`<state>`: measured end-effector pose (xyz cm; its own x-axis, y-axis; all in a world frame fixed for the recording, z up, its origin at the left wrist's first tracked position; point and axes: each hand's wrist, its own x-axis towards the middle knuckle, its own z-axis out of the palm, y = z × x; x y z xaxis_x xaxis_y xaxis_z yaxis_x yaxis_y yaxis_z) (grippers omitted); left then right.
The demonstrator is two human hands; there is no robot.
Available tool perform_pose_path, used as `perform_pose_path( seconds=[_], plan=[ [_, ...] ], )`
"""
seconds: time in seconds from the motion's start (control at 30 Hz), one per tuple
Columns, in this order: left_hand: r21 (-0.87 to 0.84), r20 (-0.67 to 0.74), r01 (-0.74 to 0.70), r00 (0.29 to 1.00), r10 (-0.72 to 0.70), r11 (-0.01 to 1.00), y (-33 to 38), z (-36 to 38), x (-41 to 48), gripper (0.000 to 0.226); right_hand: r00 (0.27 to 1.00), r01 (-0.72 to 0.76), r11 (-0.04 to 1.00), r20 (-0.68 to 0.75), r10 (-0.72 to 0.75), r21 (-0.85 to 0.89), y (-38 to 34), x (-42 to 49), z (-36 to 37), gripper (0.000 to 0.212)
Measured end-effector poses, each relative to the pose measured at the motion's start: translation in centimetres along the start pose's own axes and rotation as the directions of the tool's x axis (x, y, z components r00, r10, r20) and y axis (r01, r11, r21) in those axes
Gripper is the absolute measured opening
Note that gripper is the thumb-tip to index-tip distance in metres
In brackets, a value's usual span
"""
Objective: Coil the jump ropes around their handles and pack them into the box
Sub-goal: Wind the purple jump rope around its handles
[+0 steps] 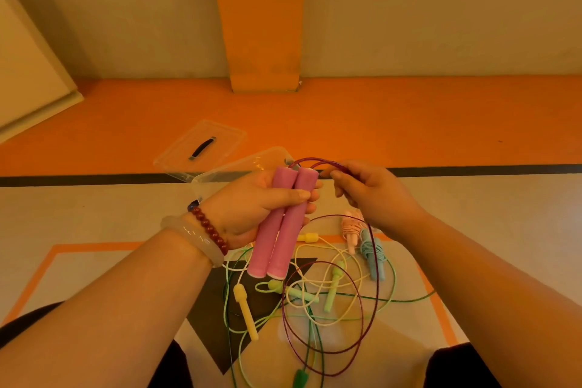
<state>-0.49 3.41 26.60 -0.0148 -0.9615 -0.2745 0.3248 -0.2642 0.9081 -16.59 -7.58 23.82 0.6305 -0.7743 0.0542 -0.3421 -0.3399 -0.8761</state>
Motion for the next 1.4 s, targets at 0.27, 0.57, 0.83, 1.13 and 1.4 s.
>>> perform_pose_path(
  seconds=[0.27,0.57,0.83,1.13,1.4],
  plan=[
    [-0.170,-0.271,-0.114,0.960,0.065,0.979,-0.6,1.0,0.4,0.012,0.987,-0.134,0.984,0.108,0.122,0.115,0.6,-1.2,2.7,0.031],
    [-0.416,-0.379,-0.287,0.917,0.123,0.863,-0.4,0.3,1.8,0.039,0.875,-0.412,0.859,0.394,0.281,0.302,0.1,-3.2,6.0,0.032],
    [-0.459,-0.386,-0.257,0.920,0.069,0.851,-0.2,0.6,1.7,0.021,0.807,-0.555,0.688,0.502,0.311,0.467,-0.2,-4.1,7.1,0.024],
    [-0.456,-0.457,-0.348,0.881,0.120,0.819,-0.3,-0.5,2.2,0.018,0.801,-0.545,0.624,0.568,0.191,0.559,-1.4,-4.7,6.7,0.032],
    [-0.519,-0.510,-0.394,0.855,0.096,0.758,0.5,-1.3,2.4,0.015,0.835,-0.522,0.585,0.512,0.202,0.620,-2.2,-4.8,6.6,0.033]
  ],
)
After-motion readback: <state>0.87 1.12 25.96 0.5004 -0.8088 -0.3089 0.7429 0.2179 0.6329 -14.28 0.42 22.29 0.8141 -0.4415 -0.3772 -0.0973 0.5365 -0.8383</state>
